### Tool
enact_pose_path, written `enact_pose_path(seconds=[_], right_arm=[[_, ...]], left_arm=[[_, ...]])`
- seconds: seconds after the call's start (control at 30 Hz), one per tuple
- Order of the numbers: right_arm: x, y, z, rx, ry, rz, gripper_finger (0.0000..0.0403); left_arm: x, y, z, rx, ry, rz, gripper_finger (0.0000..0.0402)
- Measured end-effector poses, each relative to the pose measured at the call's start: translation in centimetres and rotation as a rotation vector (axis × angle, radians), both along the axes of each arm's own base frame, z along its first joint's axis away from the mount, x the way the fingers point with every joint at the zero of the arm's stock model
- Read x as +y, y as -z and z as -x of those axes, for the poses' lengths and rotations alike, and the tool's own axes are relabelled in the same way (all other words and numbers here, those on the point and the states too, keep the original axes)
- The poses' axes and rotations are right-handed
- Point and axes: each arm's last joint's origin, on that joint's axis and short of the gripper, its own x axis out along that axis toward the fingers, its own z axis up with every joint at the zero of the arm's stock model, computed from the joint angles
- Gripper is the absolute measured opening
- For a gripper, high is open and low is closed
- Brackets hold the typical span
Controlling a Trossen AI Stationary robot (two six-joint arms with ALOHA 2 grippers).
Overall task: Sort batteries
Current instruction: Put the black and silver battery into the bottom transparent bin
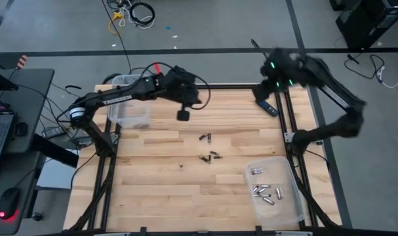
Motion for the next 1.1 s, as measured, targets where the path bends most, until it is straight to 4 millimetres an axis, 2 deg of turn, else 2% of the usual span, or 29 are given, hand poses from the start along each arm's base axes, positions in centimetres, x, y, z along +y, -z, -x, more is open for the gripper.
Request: enact_pose_path(seconds=[0.07,0.2,0.27,0.37,0.53,0.67,0.83,0.93,1.1], right_arm=[[2.8,0.2,0.6,-0.082,0.0,0.01,0.0],[7.3,2.3,1.8,-0.15,-0.026,-0.019,0.0],[8.9,3.8,2.3,-0.149,-0.059,-0.04,0.0],[10.2,5.4,3.0,-0.174,-0.066,-0.03,0.0],[11.2,6.9,2.8,-0.209,-0.137,-0.001,0.0],[11.4,6.9,2.8,-0.212,-0.16,0.047,0.0],[11.6,6.7,3.1,-0.214,-0.182,0.08,0.0],[11.6,6.7,3.0,-0.22,-0.174,0.106,0.0],[11.2,6.6,3.0,-0.226,-0.109,0.173,0.0]], left_arm=[[0.6,0.6,-1.9,-0.097,0.056,-0.048,0.0],[1.9,2.4,-5.3,-0.235,0.126,-0.197,0.0],[2.7,3.5,-6.7,-0.259,0.13,-0.25,0.0],[4.3,4.9,-9.2,-0.25,0.097,-0.214,0.0],[6.4,6.7,-13.5,-0.26,-0.02,-0.051,0.0],[7.8,6.7,-15.9,-0.283,-0.012,-0.049,0.0],[11.0,8.0,-16.6,-0.229,0.145,-0.003,0.0],[12.4,9.0,-17.0,-0.265,0.037,-0.017,0.0],[12.7,9.3,-16.9,-0.268,-0.059,0.065,0.0]])
